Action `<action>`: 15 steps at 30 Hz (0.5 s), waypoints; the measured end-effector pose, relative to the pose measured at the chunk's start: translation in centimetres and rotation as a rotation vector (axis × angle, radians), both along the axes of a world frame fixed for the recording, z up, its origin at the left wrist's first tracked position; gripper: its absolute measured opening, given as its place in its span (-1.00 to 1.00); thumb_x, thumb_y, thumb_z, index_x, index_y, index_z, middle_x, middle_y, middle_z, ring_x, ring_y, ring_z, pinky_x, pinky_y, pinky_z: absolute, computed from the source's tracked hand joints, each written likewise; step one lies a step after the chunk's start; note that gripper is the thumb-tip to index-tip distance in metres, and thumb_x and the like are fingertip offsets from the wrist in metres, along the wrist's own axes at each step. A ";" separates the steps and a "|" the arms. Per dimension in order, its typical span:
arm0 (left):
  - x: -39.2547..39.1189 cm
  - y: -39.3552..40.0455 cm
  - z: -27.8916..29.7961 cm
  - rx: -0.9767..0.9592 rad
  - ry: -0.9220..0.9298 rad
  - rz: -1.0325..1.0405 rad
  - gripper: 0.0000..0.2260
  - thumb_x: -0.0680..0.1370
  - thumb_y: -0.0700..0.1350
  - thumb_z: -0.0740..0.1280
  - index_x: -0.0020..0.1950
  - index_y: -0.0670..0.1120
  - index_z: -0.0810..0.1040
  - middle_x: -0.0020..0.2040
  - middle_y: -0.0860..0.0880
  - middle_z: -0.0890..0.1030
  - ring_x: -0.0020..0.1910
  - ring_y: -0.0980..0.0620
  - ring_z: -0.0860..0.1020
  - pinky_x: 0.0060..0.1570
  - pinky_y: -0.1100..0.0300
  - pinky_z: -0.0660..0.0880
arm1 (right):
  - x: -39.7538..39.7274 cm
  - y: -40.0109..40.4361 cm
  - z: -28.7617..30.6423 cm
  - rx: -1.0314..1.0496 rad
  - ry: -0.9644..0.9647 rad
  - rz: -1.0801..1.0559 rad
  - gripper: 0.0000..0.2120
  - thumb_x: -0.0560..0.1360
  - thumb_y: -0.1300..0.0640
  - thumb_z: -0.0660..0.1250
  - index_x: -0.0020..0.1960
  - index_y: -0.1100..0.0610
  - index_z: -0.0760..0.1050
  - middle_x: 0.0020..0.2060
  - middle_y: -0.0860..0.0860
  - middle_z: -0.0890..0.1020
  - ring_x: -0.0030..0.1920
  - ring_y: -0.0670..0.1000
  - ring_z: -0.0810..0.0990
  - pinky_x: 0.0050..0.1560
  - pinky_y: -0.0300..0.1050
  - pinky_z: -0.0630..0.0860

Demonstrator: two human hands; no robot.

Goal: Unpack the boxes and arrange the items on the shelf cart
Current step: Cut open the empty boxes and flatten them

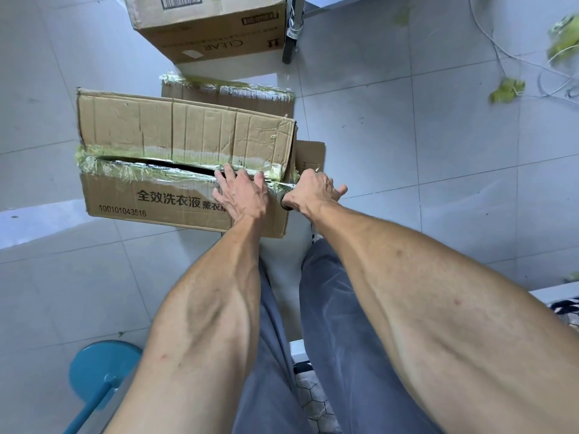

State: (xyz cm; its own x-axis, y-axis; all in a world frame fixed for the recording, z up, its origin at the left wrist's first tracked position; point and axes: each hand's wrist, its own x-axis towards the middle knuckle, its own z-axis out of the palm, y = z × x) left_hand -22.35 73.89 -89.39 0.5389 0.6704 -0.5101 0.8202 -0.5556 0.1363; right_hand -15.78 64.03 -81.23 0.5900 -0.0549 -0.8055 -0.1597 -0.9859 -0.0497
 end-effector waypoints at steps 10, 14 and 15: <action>1.8 0.9 0.6 -0.090 0.122 0.054 -0.82 0.37 -0.03 0.34 -0.10 -0.03 0.65 0.53 -0.06 0.30 0.57 -0.17 0.04 0.46 -0.24 -0.07 | 0.4 -2.8 -0.6 -0.003 -0.219 0.260 -0.59 0.36 0.11 0.42 0.17 0.09 0.42 0.09 0.12 0.47 0.17 0.13 0.43 0.32 0.13 0.22; 2.1 0.8 0.9 -0.167 0.166 0.048 -0.68 0.38 -0.09 0.30 0.09 0.10 0.65 0.59 -0.08 0.15 0.58 -0.20 -0.06 0.46 -0.25 -0.16 | -0.5 -2.6 -0.3 0.045 -0.211 0.310 -0.73 0.37 0.16 0.37 0.07 0.08 0.53 0.01 0.10 0.53 0.13 0.12 0.47 0.27 0.07 0.28; 2.0 0.9 0.9 -0.172 0.163 0.040 -0.63 0.38 -0.10 0.29 0.15 0.11 0.63 0.59 -0.09 0.15 0.58 -0.20 -0.07 0.46 -0.25 -0.16 | -0.7 -2.4 -0.2 0.069 -0.185 0.224 -0.75 0.35 0.16 0.36 0.03 0.07 0.57 -0.03 0.08 0.57 0.10 0.12 0.51 0.23 0.04 0.34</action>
